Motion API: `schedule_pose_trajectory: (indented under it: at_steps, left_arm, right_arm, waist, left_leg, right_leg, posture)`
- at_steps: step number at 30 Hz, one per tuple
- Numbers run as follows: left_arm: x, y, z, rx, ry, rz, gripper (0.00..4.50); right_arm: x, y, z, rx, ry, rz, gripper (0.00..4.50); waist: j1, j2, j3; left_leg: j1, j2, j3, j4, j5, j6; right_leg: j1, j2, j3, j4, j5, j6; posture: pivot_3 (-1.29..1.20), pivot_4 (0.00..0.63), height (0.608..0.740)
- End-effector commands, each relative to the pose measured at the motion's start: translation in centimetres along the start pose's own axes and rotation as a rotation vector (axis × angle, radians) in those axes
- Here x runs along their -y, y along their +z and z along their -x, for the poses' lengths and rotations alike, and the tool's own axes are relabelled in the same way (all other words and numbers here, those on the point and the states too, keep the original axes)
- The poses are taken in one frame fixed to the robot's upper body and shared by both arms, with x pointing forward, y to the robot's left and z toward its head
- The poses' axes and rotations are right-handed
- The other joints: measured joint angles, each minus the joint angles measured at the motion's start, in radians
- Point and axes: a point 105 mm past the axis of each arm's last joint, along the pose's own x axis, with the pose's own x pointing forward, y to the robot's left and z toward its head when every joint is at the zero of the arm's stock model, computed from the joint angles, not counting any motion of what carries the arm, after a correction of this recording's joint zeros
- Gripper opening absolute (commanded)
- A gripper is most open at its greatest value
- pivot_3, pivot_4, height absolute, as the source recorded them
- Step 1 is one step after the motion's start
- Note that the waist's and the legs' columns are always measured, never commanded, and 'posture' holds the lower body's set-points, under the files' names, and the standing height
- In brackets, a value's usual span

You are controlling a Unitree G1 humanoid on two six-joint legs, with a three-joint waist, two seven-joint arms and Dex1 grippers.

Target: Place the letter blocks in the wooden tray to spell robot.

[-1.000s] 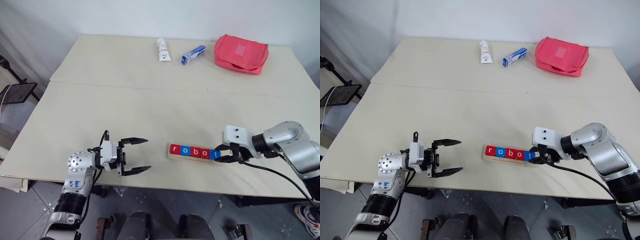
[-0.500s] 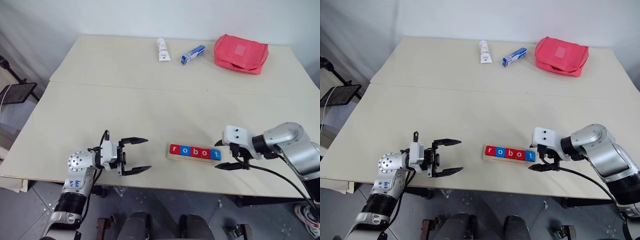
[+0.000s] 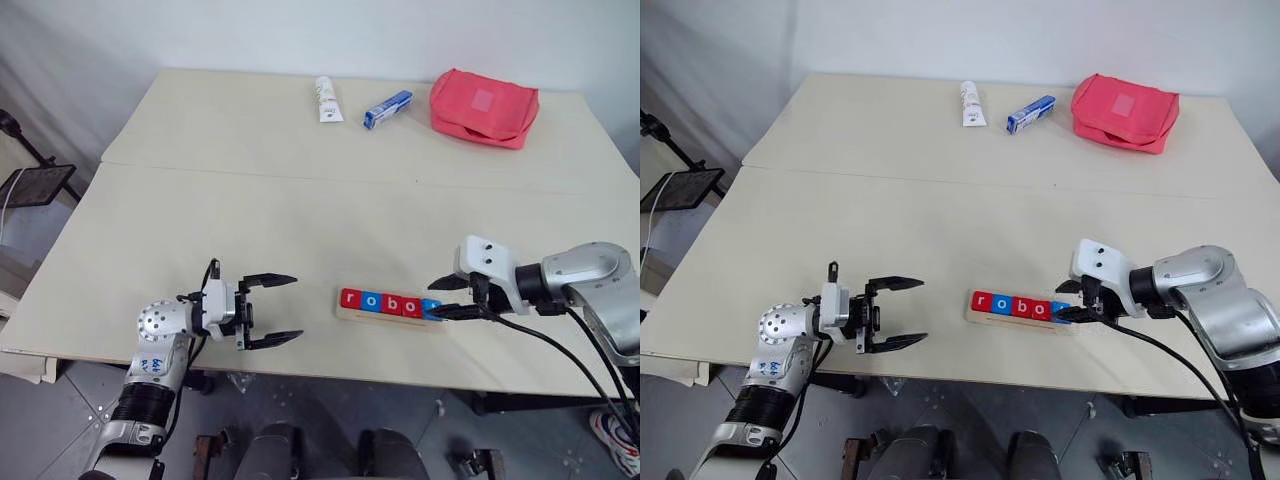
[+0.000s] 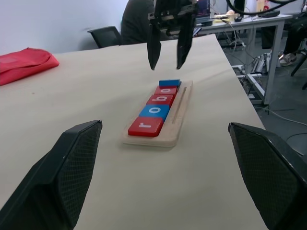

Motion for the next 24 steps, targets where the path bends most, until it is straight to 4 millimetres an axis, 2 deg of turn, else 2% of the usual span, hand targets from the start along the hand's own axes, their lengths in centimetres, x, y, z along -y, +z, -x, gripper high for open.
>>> schedule_pose_trajectory:
  at_steps: [1,3,4,19,24]
  left_arm:
    - [-0.1,0.3,0.0,0.004,-0.005,-0.021,4.5]
    - [0.0,0.3,0.1,0.002,-0.005,-0.02,4.5]
    - [0.0,0.3,0.2,0.001,-0.005,-0.019,4.5]
    - [0.1,0.3,0.2,0.0,-0.007,-0.017,4.5]
    - [0.1,0.2,0.2,-0.002,-0.007,-0.015,4.5]
  right_arm:
    - [0.8,0.4,0.7,0.053,-0.045,-0.008,0.93]
    - [1.3,0.2,0.9,0.093,-0.072,-0.049,0.21]
    - [1.6,0.2,0.9,0.12,-0.084,-0.074,0.01]
    - [1.1,-1.4,-0.9,0.101,-0.049,-0.106,0.01]
    - [0.8,-2.0,-0.9,0.073,-0.046,-0.107,0.01]
  waist:
    - [0.0,0.0,0.0]
    - [0.001,0.0,0.0]
    - [0.001,0.0,0.0]
    - [0.002,0.0,0.0]
    - [0.005,0.0,0.0]
  left_leg:
    - [0.0,0.0,0.0,0.0,0.0,0.0]
    - [0.0,0.0,0.0,0.0,0.0,0.0]
    - [0.0,0.0,0.0,0.0,0.0,0.0]
    - [0.0,0.0,0.0,0.0,0.0,0.0]
    - [0.0,0.0,0.0,0.0,0.0,0.0]
  right_leg:
    - [0.0,0.0,0.0,0.0,0.0,0.0]
    - [0.0,0.0,0.0,0.0,0.0,0.0]
    - [0.0,0.0,0.0,0.0,0.0,0.0]
    - [0.0,0.0,0.0,0.0,0.0,0.0]
    - [0.0,0.0,0.0,0.0,0.0,0.0]
  posture:
    - [0.0,0.15,0.74]
    - [0.0,0.15,0.74]
    - [0.0,0.15,0.74]
    - [0.0,0.15,0.74]
    - [0.0,0.15,0.74]
